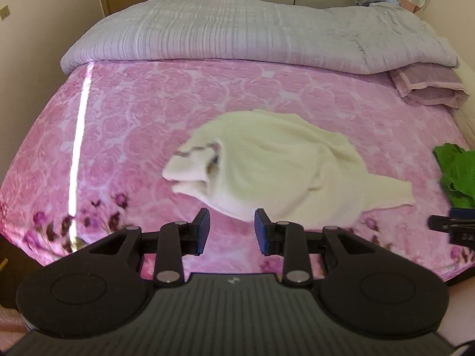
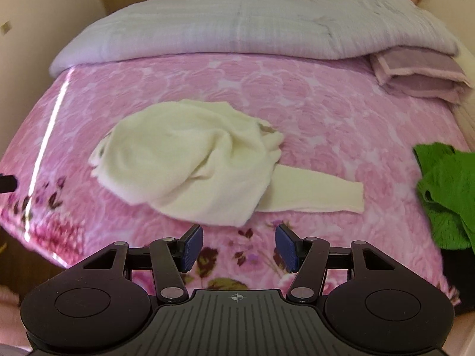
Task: Fold clothes
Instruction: 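Move both open grippers toward the cream garment lying on the bed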
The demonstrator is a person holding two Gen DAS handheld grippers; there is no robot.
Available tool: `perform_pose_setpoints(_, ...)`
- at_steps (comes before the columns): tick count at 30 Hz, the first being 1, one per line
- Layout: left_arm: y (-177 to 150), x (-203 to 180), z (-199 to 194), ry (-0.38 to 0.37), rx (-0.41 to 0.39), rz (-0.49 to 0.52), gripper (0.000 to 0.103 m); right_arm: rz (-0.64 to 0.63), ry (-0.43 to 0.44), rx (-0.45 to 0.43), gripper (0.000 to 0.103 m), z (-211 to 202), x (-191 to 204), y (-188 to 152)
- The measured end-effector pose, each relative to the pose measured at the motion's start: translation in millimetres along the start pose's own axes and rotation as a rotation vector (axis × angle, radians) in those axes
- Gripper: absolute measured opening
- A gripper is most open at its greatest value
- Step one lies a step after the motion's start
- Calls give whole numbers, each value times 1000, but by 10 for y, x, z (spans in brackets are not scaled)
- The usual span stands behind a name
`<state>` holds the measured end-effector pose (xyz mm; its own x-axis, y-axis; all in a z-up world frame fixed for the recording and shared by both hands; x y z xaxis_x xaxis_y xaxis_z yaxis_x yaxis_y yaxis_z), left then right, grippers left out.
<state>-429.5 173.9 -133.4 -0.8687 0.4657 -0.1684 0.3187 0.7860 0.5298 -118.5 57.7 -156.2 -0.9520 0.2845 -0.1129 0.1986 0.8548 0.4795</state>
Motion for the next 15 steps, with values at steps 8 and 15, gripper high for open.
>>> perform_pose_setpoints(8, 406, 785, 213, -16, 43, 18, 28, 84, -88, 38, 58, 185, 305, 248)
perform_pose_setpoints(15, 401, 1485, 604, -49, 121, -41, 28, 1, -117, 100, 58, 558, 947, 296)
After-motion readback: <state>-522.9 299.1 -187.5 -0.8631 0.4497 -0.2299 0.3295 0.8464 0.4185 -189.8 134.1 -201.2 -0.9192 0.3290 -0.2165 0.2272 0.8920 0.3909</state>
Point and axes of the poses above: each gripper's, at about its wrist camera, not at the fingertips, and z roughly the way its jaws point, x to its left, y to its top, the point moved 6 cm from there along z, roughly the way its jaws point, and after that the axes turned 12 degrees about -y, right-handed, at the moved point
